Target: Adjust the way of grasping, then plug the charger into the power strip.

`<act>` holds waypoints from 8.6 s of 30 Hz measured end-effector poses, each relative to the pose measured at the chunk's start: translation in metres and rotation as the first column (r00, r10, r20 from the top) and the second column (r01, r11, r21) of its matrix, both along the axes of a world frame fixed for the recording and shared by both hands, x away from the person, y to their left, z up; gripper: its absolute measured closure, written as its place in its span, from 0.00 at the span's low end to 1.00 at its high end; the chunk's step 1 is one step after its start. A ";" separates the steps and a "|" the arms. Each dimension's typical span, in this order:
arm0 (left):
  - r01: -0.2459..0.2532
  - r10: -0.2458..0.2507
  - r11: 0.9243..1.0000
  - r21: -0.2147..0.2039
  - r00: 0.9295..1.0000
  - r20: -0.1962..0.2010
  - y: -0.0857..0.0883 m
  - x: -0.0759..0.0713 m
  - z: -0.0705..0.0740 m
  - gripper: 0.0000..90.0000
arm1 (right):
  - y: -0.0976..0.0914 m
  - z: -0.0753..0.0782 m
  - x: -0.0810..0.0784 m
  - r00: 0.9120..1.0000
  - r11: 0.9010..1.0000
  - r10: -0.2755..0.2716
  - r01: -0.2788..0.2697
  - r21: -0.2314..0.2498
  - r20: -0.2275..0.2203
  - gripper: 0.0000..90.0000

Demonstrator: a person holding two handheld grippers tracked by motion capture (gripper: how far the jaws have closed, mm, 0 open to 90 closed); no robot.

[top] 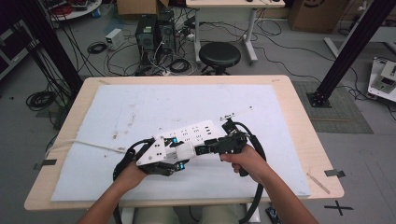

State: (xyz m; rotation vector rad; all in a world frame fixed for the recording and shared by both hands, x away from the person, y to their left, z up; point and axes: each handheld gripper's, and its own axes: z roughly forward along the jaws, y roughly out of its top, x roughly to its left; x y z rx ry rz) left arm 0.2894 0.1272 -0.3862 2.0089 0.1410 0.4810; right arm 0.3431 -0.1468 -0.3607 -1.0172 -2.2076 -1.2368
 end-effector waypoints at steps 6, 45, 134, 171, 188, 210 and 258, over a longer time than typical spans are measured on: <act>0.007 -0.007 1.000 -0.009 1.000 0.013 -0.006 0.000 0.000 0.47 | 0.005 -0.002 0.003 1.000 1.000 0.009 -0.008 0.022 -0.012 0.18; -0.055 0.052 0.998 -0.039 0.995 -0.080 -0.003 -0.004 -0.006 0.25 | 0.013 -0.017 0.011 1.000 1.000 0.006 -0.006 -0.030 -0.006 0.70; -0.462 0.415 0.857 -0.230 0.882 -0.224 0.092 0.000 -0.024 0.25 | -0.068 0.036 -0.022 0.826 0.940 0.192 0.000 -0.340 0.530 0.70; -0.500 0.455 0.836 -0.226 0.862 -0.222 0.105 -0.007 -0.020 0.25 | -0.031 0.061 0.013 0.809 0.810 0.385 -0.065 -0.583 0.445 0.70; -0.500 0.457 0.839 -0.215 0.862 -0.221 0.108 -0.006 -0.024 0.25 | 0.011 0.071 0.045 0.759 0.762 0.484 -0.121 -0.636 0.436 0.70; -0.506 0.456 0.832 -0.227 0.857 -0.239 0.113 -0.003 -0.031 0.25 | 0.062 0.053 0.085 0.624 0.610 0.692 -0.235 -0.757 0.364 0.70; -0.519 0.458 0.823 -0.230 0.847 -0.270 0.122 0.002 -0.042 0.25 | 0.104 0.004 0.118 0.439 0.361 0.880 -0.373 -0.855 0.180 0.70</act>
